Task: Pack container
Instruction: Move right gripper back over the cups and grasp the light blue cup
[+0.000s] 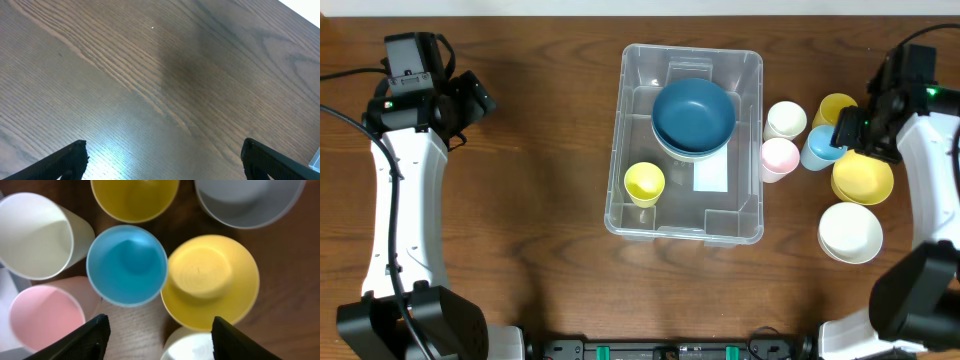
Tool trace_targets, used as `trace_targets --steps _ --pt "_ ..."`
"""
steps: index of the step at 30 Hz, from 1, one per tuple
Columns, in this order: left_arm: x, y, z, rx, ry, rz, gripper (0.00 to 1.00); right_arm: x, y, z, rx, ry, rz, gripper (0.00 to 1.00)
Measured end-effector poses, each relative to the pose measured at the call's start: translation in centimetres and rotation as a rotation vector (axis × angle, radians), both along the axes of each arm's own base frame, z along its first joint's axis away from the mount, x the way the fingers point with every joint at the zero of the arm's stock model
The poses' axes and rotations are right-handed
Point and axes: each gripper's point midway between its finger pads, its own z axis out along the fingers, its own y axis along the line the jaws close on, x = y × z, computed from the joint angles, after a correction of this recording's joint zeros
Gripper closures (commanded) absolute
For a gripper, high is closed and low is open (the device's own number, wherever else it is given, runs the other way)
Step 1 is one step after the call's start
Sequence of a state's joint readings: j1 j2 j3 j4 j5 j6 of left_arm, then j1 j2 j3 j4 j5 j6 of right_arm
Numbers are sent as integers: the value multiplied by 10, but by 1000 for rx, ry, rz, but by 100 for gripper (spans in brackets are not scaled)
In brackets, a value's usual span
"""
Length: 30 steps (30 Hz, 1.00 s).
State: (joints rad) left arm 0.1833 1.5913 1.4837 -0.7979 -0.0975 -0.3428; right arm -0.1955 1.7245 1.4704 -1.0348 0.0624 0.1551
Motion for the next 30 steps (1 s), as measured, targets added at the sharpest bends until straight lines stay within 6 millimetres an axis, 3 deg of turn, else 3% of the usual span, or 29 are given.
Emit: trace_targets --steps 7,13,22,27,30 --pt "0 0 0 0 0 0 2 17 -2 -26 2 14 23 42" --pt "0 0 0 0 0 0 2 21 -3 -45 8 46 35 57" --pt "0 0 0 0 0 0 2 17 -2 -67 10 47 35 57" --pt "0 0 0 0 0 0 2 8 0 -83 14 72 42 94" --pt "0 0 0 0 0 0 2 8 1 -84 18 71 39 99"
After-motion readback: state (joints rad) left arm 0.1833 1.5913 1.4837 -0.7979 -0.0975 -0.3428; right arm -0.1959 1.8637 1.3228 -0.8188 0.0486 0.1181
